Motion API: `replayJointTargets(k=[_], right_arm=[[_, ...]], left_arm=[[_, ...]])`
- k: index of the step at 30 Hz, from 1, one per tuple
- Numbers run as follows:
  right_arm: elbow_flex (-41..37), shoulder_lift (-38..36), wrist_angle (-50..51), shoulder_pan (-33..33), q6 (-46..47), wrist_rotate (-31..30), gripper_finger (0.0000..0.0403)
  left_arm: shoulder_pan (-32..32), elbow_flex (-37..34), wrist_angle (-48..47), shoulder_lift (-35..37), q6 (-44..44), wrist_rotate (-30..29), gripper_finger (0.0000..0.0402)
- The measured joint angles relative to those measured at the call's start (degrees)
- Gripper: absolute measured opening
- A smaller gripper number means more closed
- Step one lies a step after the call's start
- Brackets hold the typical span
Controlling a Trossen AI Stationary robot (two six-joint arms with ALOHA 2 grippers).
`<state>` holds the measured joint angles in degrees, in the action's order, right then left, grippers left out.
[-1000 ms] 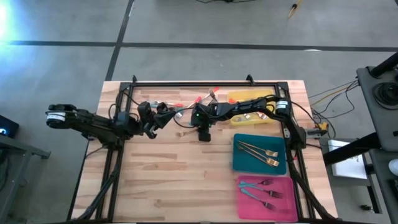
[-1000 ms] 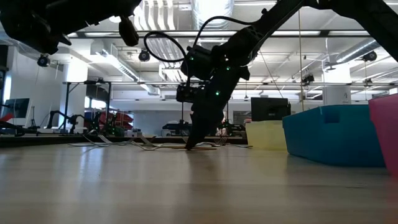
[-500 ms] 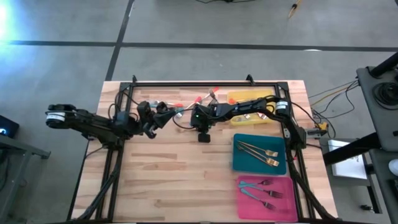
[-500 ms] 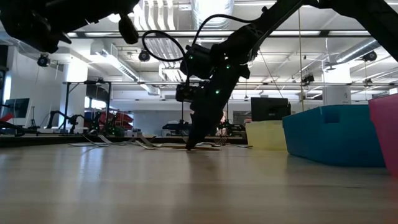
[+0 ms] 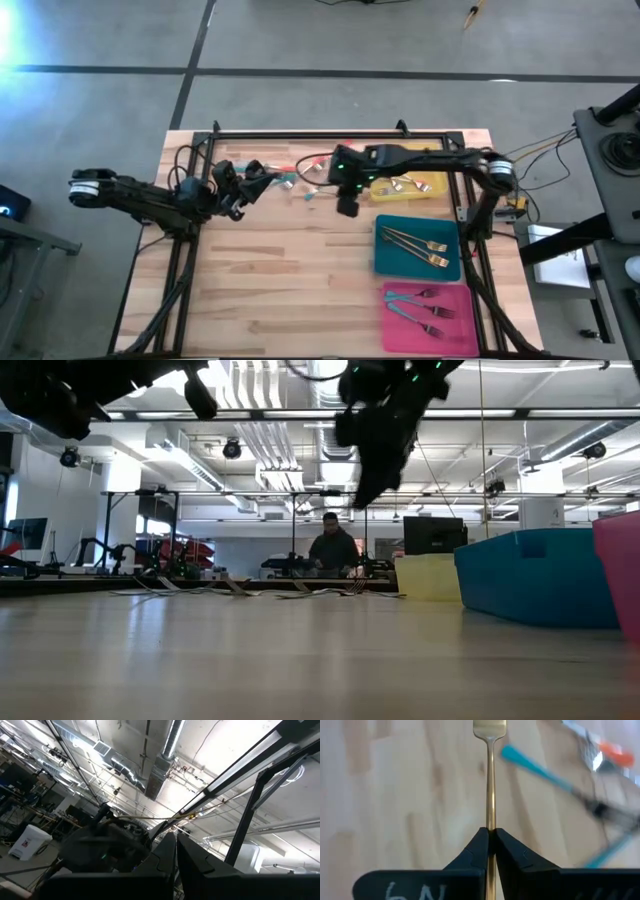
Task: Sort silverware by color (type)
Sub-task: Put the gold fork into the blue bin
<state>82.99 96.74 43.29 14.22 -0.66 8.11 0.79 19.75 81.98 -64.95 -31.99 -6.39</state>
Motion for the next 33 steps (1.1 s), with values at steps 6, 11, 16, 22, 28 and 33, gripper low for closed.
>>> replayJointTargets(k=[6,11,16,22,28,33], right_arm=[[-0.92,-5.83,17.54,-1.05,7.43,-0.57,0.0012],[-6.21,-10.71,22.60,-5.45,13.37,-0.09,0.0012],[-13.73,-14.54,22.24,-11.90,20.49,1.20,0.0012],[-20.74,-18.29,19.82,-17.11,27.51,0.85,0.0013],[-25.76,-24.69,17.55,-19.08,32.69,0.90,0.0013],[-29.14,-31.62,17.68,-19.12,35.89,0.95,0.0013]], left_arm=[[-0.02,0.00,-0.05,0.44,0.00,0.00,0.0000],[0.00,0.00,-0.05,0.48,0.00,0.00,0.0000],[0.00,0.00,-0.08,0.48,0.00,0.00,0.0000],[0.00,0.00,-0.08,0.48,0.00,-0.01,0.0000],[0.05,0.00,-0.25,0.48,0.00,-0.01,0.0000],[0.05,0.00,-0.26,0.48,0.00,-0.02,0.0000]])
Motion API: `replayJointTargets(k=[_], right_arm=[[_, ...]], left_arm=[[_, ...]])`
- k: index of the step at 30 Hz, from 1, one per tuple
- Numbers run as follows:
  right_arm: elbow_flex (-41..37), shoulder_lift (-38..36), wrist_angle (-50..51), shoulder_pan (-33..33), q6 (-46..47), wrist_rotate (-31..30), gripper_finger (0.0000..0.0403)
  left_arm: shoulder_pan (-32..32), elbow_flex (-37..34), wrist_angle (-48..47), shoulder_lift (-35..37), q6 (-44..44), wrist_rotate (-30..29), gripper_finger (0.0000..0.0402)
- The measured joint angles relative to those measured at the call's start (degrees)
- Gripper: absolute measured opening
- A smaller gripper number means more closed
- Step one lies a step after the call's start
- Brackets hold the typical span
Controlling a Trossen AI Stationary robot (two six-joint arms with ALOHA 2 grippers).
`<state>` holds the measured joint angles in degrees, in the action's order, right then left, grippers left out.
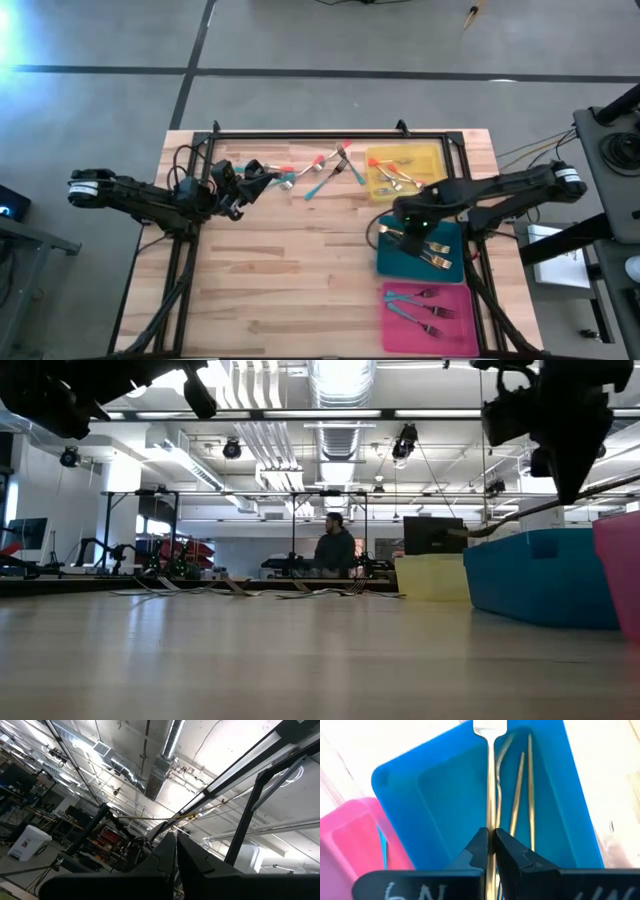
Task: Sort silverware by color (type)
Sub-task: Put the gold fork into the blue bin, then put the blue fork into the pink bin
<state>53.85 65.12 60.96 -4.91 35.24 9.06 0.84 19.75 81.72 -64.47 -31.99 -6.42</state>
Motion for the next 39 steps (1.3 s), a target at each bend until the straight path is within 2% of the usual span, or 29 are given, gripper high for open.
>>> replayJointTargets(k=[5,12,19,23,27,31,35,37,39], right_arm=[[-4.44,-4.99,0.01,0.00,2.12,0.08,0.0013],[-9.77,-5.33,0.09,-0.11,8.52,0.00,0.0019],[-8.92,-5.09,-2.82,-0.09,8.19,-0.07,0.0090],[-6.83,-4.49,-8.67,-0.09,3.95,-1.17,0.0125],[-4.10,-2.13,-22.12,-0.09,-7.93,-7.76,0.0137],[-1.23,3.15,-33.51,0.68,-32.61,-14.25,0.0139],[2.77,10.87,-37.40,3.85,-56.19,-19.96,0.0139],[5.39,15.33,-38.00,6.57,-62.20,-21.53,0.0139],[8.40,20.16,-37.89,9.93,-63.44,-20.86,0.0139]], left_arm=[[0.00,0.00,-0.03,0.00,0.00,0.00,0.0000],[0.00,0.00,-0.32,-0.04,-0.01,0.00,0.0000],[0.00,0.00,-0.47,-0.04,-0.02,0.00,0.0000],[0.00,0.00,-0.69,-0.04,-0.01,0.00,0.0000],[0.00,0.00,-1.26,-0.07,2.60,-0.03,0.0000],[0.09,0.00,-1.19,-0.07,4.56,-1.40,0.0000],[0.11,0.00,-1.03,-0.04,4.48,-3.57,0.0000],[0.11,-0.02,-0.66,-0.04,4.20,-3.61,0.0000],[0.11,0.04,-0.64,-0.04,4.09,-3.61,0.0000]])
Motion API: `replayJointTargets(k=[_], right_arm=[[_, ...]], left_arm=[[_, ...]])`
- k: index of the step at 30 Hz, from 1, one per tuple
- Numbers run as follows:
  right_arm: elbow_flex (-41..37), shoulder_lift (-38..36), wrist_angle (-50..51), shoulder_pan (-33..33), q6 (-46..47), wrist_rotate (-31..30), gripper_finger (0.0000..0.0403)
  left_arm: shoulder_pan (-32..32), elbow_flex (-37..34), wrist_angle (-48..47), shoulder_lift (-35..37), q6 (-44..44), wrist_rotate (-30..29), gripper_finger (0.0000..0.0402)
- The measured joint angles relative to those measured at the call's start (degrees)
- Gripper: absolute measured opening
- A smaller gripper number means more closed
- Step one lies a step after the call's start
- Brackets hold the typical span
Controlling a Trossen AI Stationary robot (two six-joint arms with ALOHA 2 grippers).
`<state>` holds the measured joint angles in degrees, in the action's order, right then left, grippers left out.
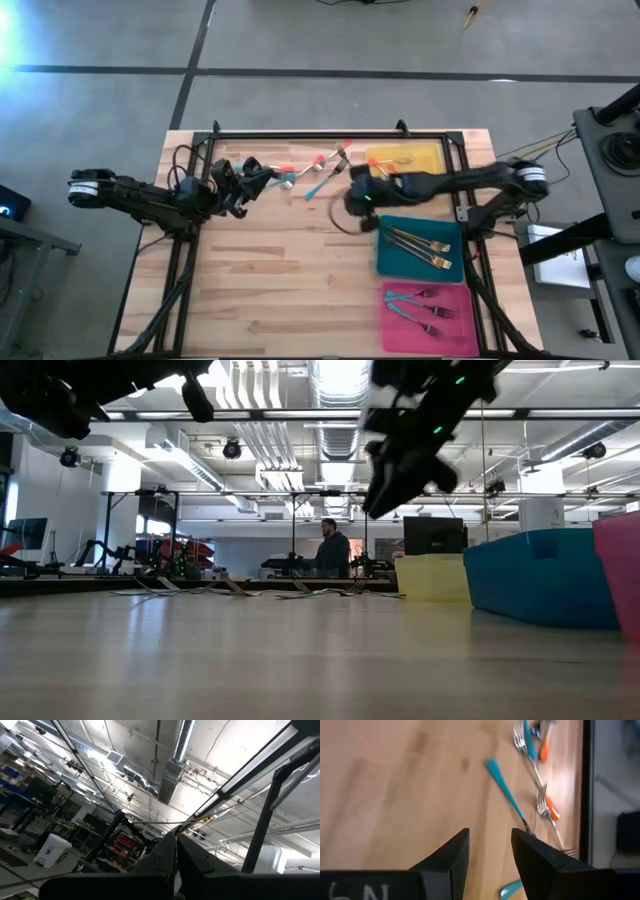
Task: Sort silverware by color (type)
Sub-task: Put the blue fork into the pink bin
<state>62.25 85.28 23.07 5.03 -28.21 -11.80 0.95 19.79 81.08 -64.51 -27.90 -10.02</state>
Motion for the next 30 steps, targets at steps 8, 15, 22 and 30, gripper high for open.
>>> replayJointTargets(k=[8,15,22,30], right_arm=[[15.65,17.86,5.70,10.59,2.83,12.55,0.0124],[28.26,29.10,15.32,13.58,-5.18,15.81,0.0106],[36.72,34.85,18.72,13.93,-7.99,15.85,0.0106],[42.15,39.73,19.85,15.09,-10.92,15.28,0.0114]], left_arm=[[0.00,3.39,-0.09,0.00,0.22,-0.03,0.0000],[0.00,6.01,-1.38,0.00,1.91,-0.02,0.0000],[0.00,7.12,-4.26,0.00,2.58,0.00,0.0000],[0.47,8.08,-4.11,1.69,9.80,-0.37,0.0000]])
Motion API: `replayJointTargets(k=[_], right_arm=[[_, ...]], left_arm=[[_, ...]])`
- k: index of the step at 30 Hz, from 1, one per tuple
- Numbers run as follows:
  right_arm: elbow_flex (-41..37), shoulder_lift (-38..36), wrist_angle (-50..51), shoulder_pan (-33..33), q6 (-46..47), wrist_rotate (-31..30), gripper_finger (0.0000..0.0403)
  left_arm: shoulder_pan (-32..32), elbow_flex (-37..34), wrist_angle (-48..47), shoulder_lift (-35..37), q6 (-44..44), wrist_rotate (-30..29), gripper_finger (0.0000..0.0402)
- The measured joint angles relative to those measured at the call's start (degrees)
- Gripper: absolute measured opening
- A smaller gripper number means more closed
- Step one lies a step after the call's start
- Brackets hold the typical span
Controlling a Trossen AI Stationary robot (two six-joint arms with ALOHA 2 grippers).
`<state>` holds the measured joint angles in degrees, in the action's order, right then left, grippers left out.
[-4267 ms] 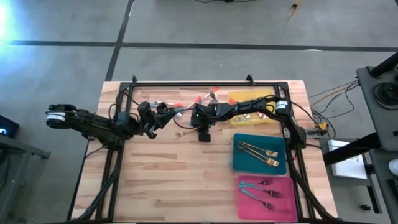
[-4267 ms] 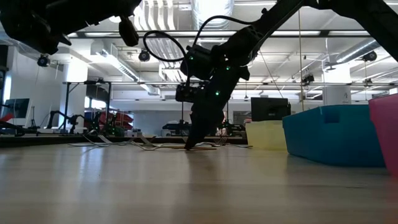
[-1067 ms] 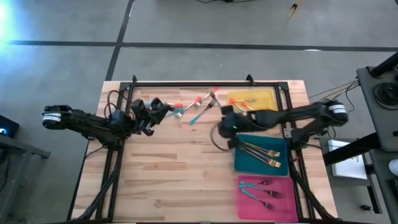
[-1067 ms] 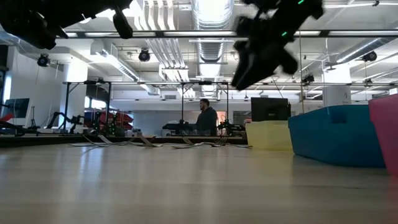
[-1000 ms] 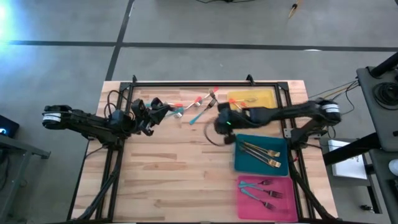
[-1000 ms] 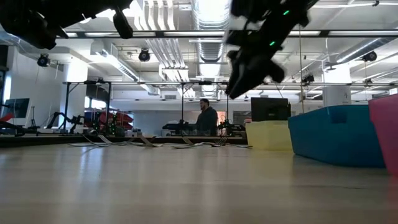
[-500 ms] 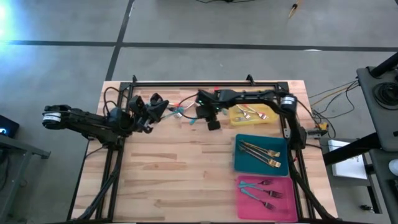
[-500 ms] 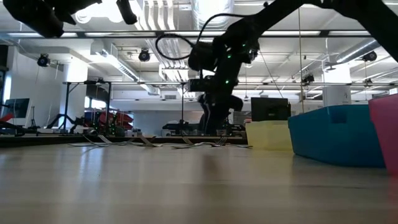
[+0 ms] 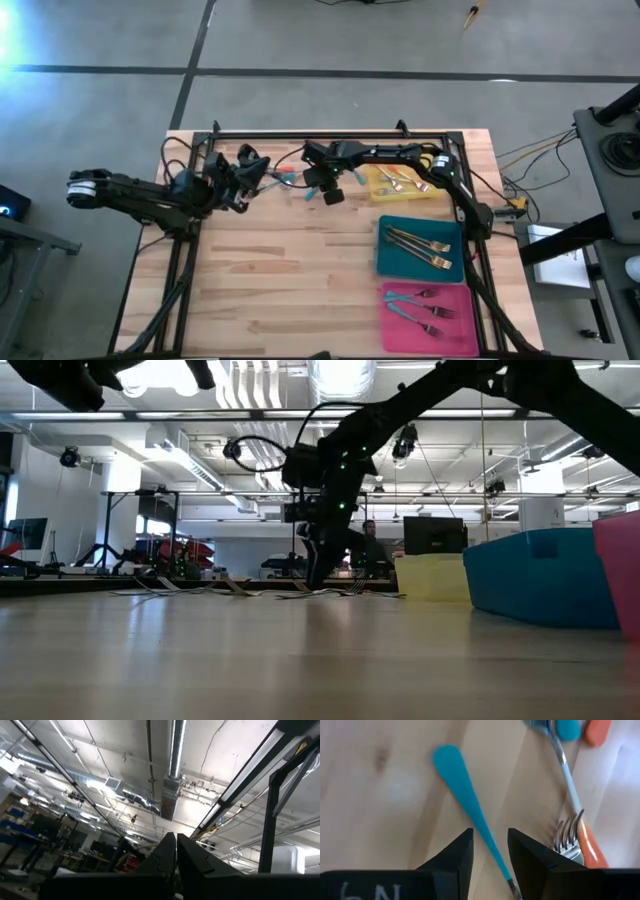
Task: Sort silverware by color (type)
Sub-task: Put the blue fork into the pink bin
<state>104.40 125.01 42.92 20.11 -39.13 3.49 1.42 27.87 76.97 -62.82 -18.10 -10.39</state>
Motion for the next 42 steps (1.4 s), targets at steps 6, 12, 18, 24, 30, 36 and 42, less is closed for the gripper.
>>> replayJointTargets(k=[6,12,18,24,30,36,42], right_arm=[[4.99,4.60,6.20,1.72,0.04,0.39,0.0114],[9.20,8.27,9.31,2.95,0.06,1.90,0.0113],[9.81,8.75,10.75,3.31,2.98,5.86,0.0082],[9.75,8.70,10.80,3.31,7.61,6.72,0.0017],[9.44,6.64,10.81,3.28,12.59,7.14,0.0013],[12.39,-0.57,12.26,3.04,19.93,14.19,0.0012],[12.99,-11.43,15.98,2.26,29.79,21.94,0.0012]], left_arm=[[0.92,-2.44,-6.41,8.24,3.58,0.33,0.0000],[1.50,-3.14,-17.19,17.00,6.10,0.27,0.0000],[1.50,-3.16,-24.45,22.47,8.73,-0.36,0.0000],[1.52,-3.16,-27.73,25.46,10.71,-3.78,0.0000],[1.54,-3.16,-28.63,26.94,14.24,-4.28,0.0000],[1.59,-3.16,-28.70,27.36,16.15,-5.19,0.0000],[1.59,-3.16,-30.18,27.60,16.28,-7.25,0.0000]])
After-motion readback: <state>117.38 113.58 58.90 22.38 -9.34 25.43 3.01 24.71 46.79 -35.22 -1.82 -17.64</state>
